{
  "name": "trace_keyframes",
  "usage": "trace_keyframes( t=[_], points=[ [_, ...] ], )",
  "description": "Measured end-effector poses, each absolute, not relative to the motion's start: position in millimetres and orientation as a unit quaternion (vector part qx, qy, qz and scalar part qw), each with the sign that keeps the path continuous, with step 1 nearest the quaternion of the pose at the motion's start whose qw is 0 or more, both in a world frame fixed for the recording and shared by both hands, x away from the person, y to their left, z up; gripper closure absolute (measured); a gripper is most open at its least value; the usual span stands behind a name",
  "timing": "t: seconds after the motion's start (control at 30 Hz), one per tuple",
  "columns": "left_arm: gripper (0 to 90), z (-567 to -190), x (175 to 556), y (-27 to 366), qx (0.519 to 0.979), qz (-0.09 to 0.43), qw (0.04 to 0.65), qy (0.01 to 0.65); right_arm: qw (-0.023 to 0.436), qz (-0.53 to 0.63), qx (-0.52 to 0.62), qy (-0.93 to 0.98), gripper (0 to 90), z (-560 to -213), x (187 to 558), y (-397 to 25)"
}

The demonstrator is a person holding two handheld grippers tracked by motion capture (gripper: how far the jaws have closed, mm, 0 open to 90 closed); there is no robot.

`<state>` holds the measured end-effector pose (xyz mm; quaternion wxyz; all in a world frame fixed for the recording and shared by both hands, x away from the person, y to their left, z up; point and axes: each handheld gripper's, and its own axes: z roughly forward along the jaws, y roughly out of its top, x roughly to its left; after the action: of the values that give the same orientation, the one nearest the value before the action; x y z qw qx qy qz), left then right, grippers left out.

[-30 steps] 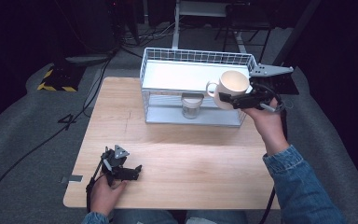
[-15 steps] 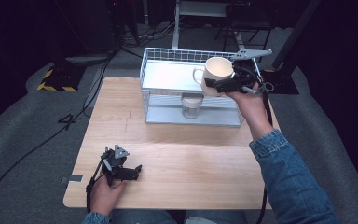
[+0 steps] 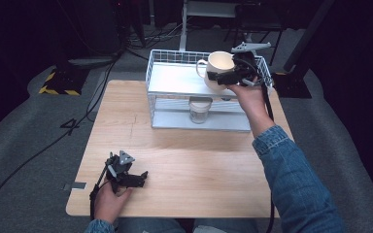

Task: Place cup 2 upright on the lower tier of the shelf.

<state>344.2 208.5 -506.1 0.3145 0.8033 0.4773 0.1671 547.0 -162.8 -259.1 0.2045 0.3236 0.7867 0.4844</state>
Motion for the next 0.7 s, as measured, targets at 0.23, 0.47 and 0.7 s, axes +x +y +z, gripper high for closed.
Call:
trace_keyframes(
  t=[0.23,0.47,0.7],
  points=[
    [0.2,-506,345,208,0.801,0.166,0.317,0.480,0.210,0.474,0.338,0.785,9.1,-267,562,-157],
    [0.2,-506,345,208,0.802,0.166,0.316,0.479,0.208,0.472,0.340,0.786,9.1,-274,570,-148],
    [0.2,-506,345,208,0.801,0.166,0.317,0.480,0.194,0.474,0.348,0.785,9.1,-280,576,-144]
  ],
)
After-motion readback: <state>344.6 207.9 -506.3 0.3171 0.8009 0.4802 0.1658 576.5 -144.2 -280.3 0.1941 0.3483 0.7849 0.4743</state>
